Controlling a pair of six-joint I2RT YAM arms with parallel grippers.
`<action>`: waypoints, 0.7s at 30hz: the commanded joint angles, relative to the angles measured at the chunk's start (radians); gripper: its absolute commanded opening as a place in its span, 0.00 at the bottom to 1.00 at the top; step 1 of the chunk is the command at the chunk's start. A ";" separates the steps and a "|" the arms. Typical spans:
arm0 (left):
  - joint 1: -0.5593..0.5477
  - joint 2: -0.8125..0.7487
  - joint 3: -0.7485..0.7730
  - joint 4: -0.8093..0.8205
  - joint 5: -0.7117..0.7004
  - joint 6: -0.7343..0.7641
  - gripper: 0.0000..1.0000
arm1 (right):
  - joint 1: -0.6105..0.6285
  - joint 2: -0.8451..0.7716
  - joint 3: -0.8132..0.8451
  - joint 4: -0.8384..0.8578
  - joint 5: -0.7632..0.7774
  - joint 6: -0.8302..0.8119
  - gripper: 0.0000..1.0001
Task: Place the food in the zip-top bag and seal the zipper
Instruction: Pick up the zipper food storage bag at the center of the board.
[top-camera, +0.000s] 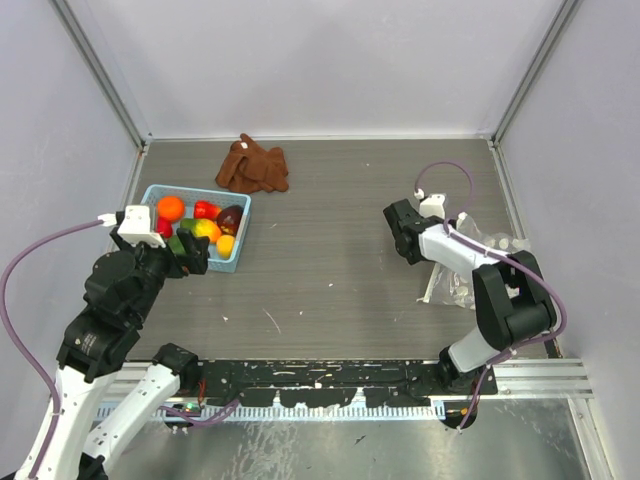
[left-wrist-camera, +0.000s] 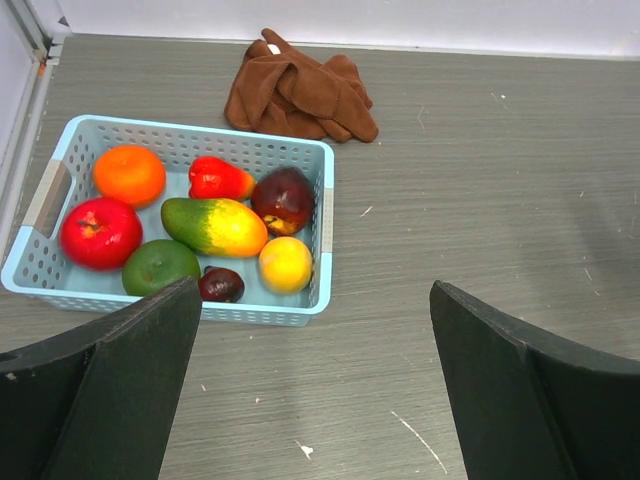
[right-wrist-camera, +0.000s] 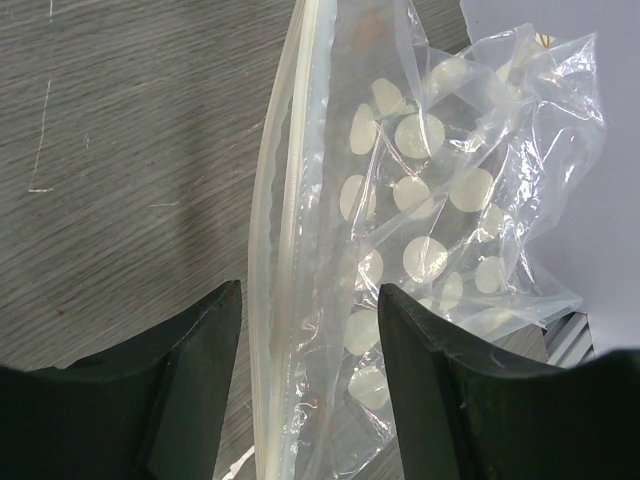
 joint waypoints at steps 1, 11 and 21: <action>0.005 -0.001 0.000 0.025 0.022 -0.010 0.98 | 0.015 0.005 -0.004 0.034 0.075 0.036 0.61; 0.005 0.012 -0.001 0.024 0.028 -0.012 0.98 | 0.023 0.036 -0.021 0.039 0.118 0.053 0.49; 0.005 0.030 0.004 0.036 0.096 -0.045 0.98 | 0.093 0.002 0.007 0.007 0.140 0.062 0.16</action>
